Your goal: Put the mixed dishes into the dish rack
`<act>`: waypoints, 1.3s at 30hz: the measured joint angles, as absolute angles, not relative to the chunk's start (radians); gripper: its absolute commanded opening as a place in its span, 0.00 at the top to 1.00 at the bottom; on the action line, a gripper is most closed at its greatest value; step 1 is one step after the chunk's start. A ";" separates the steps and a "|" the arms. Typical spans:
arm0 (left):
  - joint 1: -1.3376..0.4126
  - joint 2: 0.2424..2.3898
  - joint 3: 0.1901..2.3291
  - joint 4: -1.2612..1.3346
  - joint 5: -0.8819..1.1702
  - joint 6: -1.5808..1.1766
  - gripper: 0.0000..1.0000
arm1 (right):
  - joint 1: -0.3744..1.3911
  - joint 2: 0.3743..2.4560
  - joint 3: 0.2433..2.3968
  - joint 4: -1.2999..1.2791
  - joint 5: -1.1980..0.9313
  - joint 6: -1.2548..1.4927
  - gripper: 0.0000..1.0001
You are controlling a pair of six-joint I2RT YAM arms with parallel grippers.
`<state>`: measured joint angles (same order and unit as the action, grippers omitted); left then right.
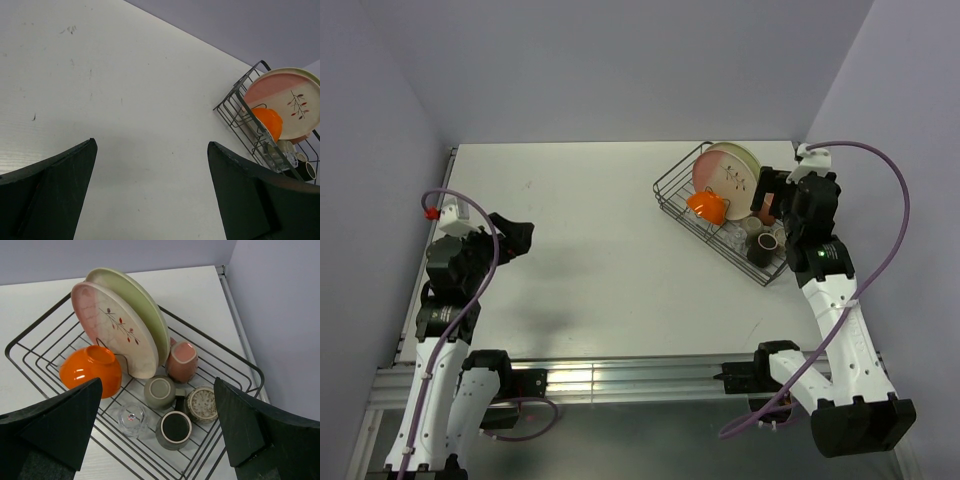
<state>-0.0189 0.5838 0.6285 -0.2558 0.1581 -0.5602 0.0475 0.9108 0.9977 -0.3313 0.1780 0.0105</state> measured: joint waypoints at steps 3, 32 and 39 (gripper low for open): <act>-0.019 0.586 0.628 -0.257 0.151 -0.558 0.01 | 0.047 0.910 0.988 -0.324 0.188 0.015 0.00; -0.019 0.593 0.623 -0.252 0.109 -0.533 0.01 | 0.047 0.904 0.944 -0.269 0.236 0.033 0.00; -0.019 0.592 0.623 -0.243 0.106 -0.533 0.01 | 0.047 0.907 0.940 -0.263 0.246 0.036 0.00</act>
